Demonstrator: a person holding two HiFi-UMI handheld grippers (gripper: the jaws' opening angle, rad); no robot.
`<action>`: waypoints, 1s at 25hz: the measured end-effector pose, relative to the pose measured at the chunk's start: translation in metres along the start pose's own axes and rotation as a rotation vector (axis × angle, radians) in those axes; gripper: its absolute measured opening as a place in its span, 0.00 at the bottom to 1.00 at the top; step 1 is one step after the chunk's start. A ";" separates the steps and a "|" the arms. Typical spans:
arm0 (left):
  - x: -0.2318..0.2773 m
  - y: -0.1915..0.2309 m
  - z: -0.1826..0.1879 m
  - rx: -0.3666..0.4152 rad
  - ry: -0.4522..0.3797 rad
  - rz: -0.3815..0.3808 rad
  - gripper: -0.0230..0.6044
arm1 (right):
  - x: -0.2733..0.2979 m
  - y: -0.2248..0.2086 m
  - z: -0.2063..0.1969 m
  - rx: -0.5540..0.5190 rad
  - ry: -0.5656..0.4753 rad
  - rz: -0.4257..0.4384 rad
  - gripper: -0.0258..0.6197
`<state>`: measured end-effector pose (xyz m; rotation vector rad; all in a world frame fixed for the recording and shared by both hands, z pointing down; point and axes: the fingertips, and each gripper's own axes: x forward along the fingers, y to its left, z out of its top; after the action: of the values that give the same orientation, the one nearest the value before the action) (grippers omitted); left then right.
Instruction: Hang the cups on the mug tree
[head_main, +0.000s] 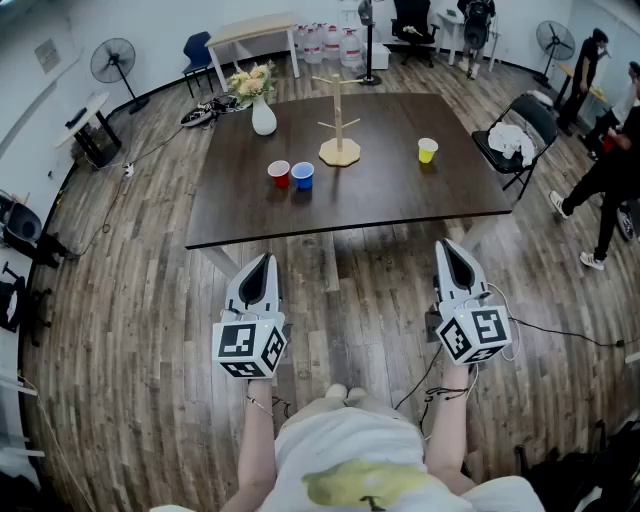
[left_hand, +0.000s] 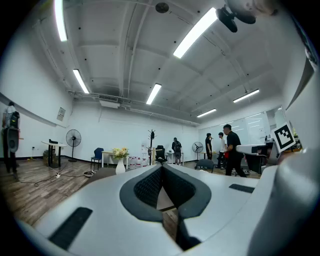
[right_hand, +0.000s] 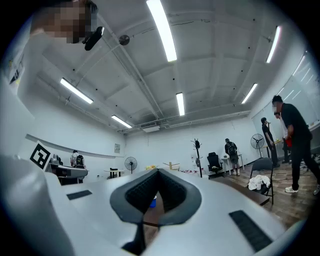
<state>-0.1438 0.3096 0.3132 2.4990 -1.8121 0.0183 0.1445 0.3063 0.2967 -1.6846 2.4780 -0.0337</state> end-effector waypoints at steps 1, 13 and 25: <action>-0.001 -0.002 0.001 0.003 0.002 0.001 0.06 | -0.001 -0.001 0.001 0.000 0.000 0.000 0.07; -0.007 -0.023 -0.002 0.002 0.012 0.000 0.06 | -0.011 -0.007 0.002 0.006 0.001 0.003 0.07; -0.010 -0.027 -0.027 -0.023 0.061 0.032 0.06 | -0.011 -0.015 -0.016 0.013 0.021 0.013 0.07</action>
<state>-0.1204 0.3285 0.3390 2.4263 -1.8175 0.0743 0.1600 0.3103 0.3149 -1.6716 2.4977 -0.0669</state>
